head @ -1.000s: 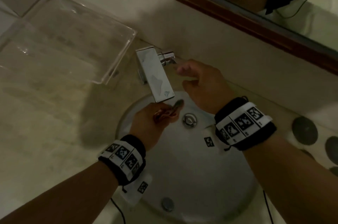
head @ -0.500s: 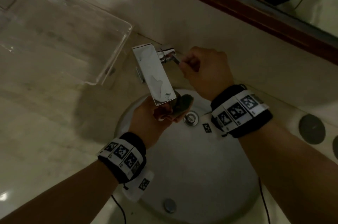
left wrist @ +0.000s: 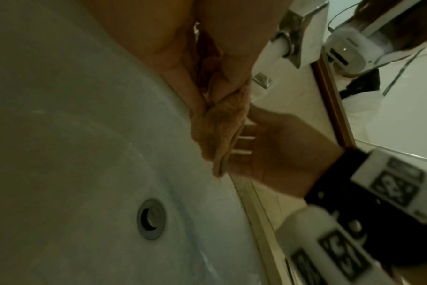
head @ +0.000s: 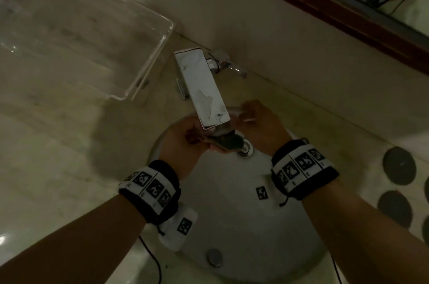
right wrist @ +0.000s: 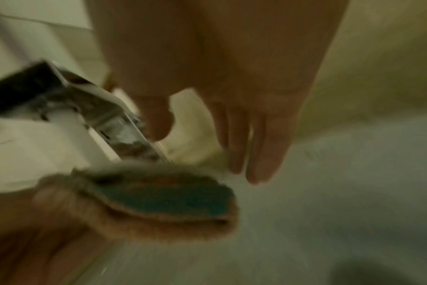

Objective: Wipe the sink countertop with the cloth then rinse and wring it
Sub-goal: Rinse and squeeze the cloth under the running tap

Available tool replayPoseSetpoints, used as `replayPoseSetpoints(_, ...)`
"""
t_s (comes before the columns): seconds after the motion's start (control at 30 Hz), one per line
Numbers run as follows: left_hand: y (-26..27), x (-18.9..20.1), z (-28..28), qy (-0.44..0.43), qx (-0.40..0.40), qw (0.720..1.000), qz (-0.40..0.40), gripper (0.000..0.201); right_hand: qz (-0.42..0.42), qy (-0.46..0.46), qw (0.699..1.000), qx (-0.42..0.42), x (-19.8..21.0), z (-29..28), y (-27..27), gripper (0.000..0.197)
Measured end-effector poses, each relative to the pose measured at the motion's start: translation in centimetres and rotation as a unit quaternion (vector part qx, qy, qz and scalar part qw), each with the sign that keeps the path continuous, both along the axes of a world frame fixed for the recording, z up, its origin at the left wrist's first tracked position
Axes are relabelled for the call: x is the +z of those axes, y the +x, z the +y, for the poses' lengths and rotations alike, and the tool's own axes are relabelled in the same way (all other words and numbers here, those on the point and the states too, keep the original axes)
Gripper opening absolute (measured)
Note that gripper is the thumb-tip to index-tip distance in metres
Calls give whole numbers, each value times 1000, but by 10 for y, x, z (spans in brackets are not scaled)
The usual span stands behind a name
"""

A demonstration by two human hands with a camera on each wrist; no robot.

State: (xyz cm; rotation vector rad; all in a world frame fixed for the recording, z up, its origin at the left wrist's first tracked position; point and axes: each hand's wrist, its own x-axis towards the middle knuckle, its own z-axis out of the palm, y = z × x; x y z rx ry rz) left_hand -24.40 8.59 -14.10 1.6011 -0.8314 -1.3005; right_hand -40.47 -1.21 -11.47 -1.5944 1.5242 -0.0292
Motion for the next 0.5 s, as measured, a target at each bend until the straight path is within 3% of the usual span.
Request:
replayPoseSetpoints(0.1,2,-5,-1,4,4,1000,14,22,-126,82,987,-62,-13,13,-5,68)
replayPoseSetpoints(0.27,1,-10,-1,27,35,992,118,26,-129,125,983,-43,-16,20,-5,74)
replayPoseSetpoints(0.5,-3,4,-10,109,74,962,240,47,-184,9,981,-62,-18,21,1,21)
